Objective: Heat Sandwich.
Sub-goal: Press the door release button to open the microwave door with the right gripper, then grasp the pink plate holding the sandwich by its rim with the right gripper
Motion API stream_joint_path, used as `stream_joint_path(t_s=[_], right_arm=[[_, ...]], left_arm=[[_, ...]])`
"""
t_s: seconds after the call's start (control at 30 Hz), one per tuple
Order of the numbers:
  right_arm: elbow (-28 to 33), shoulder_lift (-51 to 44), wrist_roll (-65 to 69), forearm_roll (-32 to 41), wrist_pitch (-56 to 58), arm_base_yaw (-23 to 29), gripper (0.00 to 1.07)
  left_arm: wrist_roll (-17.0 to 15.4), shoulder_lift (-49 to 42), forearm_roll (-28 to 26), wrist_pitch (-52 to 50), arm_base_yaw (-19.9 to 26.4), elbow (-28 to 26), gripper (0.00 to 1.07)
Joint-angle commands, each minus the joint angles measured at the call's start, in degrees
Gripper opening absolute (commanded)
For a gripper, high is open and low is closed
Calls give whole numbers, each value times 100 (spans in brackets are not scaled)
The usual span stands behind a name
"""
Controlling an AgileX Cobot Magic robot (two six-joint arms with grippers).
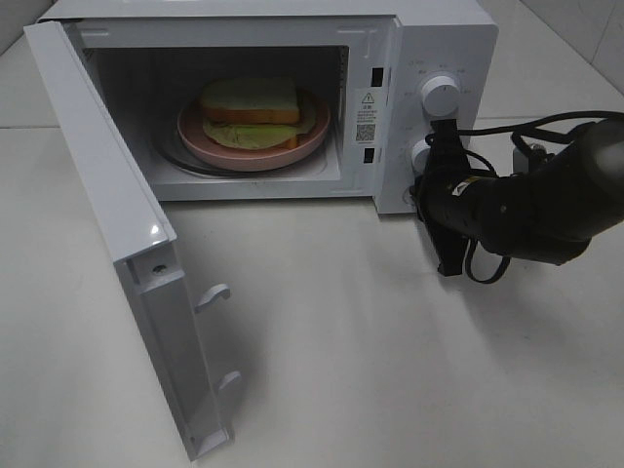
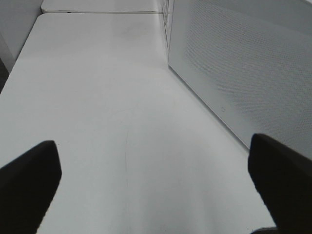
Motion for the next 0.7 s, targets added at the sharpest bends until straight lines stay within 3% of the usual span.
stream_joint_path(t_s=[0.03,0.7], right_arm=[[86,-275,-413,-149,338,-34,1],[201,-1713,-3890,-344,3592,-34,2]], left_arm=[[-11,-149,-6,-29,11,17,101],[-11,-149,-6,-29,11,17,101]])
